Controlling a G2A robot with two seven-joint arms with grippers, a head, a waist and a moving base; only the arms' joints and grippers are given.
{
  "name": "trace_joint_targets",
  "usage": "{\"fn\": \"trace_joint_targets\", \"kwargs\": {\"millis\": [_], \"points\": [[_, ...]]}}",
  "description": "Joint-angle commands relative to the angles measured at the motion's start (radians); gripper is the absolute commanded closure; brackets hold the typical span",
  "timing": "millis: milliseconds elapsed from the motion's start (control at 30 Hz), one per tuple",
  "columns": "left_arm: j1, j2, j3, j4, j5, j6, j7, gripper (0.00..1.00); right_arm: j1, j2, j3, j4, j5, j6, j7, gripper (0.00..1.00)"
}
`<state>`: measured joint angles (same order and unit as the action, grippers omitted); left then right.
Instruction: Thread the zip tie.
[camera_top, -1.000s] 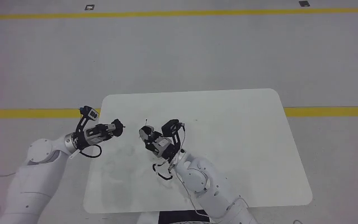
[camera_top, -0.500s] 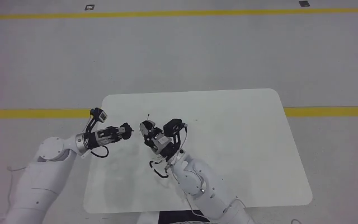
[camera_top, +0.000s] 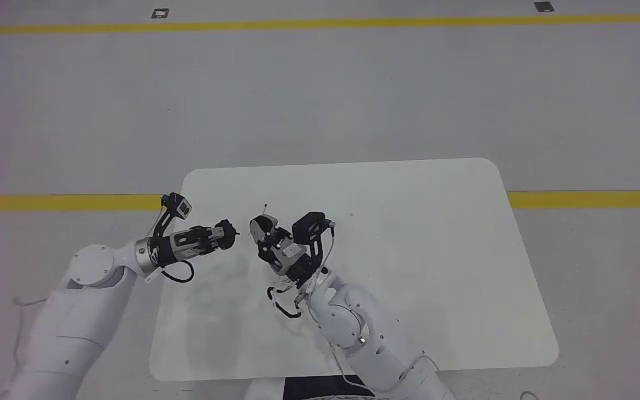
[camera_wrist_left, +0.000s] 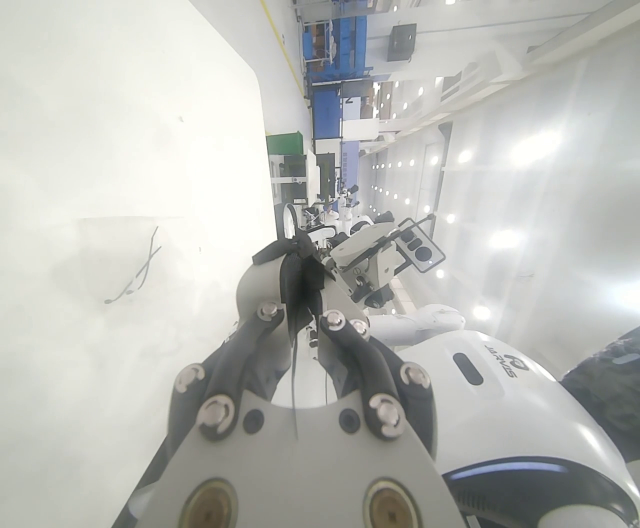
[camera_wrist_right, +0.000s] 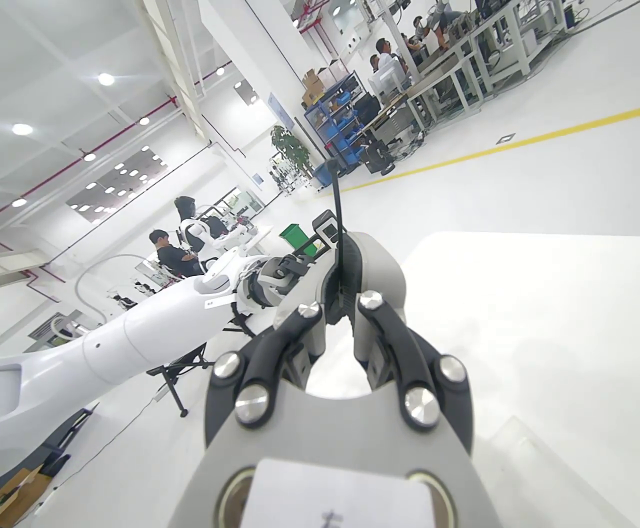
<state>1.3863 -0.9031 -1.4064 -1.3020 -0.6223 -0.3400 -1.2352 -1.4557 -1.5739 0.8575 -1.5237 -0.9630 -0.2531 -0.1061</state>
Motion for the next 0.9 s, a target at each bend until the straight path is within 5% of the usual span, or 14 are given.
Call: {"fn": "trace_joint_targets", "kwargs": {"millis": [0,167,433,667,867], "points": [[0.0,0.0,0.0,0.0,0.0,0.0,0.0,1.0,0.0,0.0,0.0,0.0,0.0,0.0,0.0,1.0],[0.0,0.0,0.0,0.0,0.0,0.0,0.0,1.0,0.0,0.0,0.0,0.0,0.0,0.0,0.0,1.0],[0.0,0.0,0.0,0.0,0.0,0.0,0.0,1.0,0.016,-0.011,-0.039,0.068,-0.043,0.05,-0.143,1.0],[0.0,0.0,0.0,0.0,0.0,0.0,0.0,1.0,0.043,-0.02,-0.079,0.149,-0.084,0.014,-0.236,1.0],[0.0,0.0,0.0,0.0,0.0,0.0,0.0,1.0,0.043,-0.02,-0.079,0.149,-0.084,0.014,-0.236,1.0]]}}
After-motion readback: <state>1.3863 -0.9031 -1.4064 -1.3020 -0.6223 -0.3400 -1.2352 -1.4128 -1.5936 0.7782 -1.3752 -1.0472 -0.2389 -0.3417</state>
